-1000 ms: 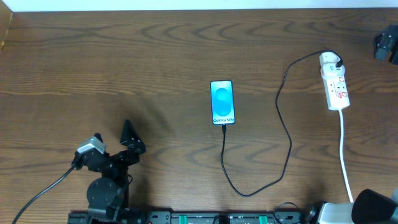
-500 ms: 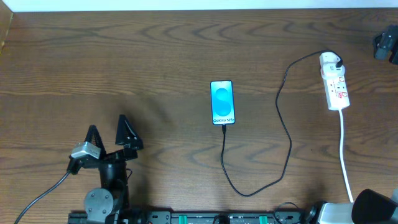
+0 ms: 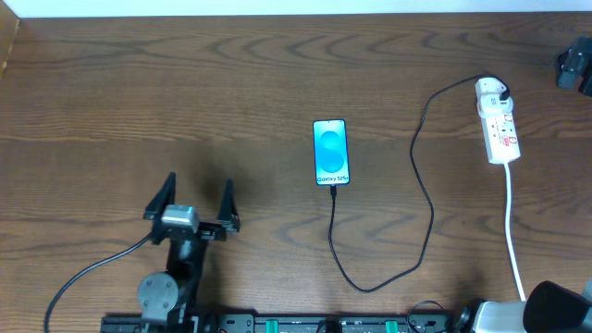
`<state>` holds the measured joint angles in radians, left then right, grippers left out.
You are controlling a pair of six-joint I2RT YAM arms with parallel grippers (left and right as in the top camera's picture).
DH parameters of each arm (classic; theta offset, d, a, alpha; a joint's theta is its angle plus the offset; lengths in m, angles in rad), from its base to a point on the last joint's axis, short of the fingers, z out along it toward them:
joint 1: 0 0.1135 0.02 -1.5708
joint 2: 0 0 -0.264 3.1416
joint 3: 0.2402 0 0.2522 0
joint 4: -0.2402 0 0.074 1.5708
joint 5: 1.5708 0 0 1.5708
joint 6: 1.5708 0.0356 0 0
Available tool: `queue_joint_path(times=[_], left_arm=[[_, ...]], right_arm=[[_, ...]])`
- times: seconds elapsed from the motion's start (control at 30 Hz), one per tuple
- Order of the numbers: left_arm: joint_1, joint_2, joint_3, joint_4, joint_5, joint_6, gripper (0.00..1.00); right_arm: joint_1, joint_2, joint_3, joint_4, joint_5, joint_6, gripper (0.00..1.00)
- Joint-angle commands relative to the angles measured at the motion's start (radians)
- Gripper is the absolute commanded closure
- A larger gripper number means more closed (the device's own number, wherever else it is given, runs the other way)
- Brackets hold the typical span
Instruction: Plug charger to phone and switch on socket
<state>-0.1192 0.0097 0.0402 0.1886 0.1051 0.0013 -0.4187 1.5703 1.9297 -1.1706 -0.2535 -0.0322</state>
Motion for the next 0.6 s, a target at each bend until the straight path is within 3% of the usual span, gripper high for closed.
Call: queue_joint_path(times=[0.0, 0.23, 0.57], left_arm=[[0.005, -0.008, -0.036, -0.061, 0.045, 0.065, 0.02], [0.006, -0.008, -0.036, -0.243, 0.043, 0.066, 0.02], [0.006, -0.008, -0.036, -0.251, 0.031, 0.066, 0.02]], right_arm=[[0.007, -0.006, 0.006, -0.001, 0.001, 0.013, 0.01], [0.007, -0.006, 0.006, -0.001, 0.0, 0.013, 0.01], [0.007, -0.006, 0.006, -0.002, 0.001, 0.013, 0.01]])
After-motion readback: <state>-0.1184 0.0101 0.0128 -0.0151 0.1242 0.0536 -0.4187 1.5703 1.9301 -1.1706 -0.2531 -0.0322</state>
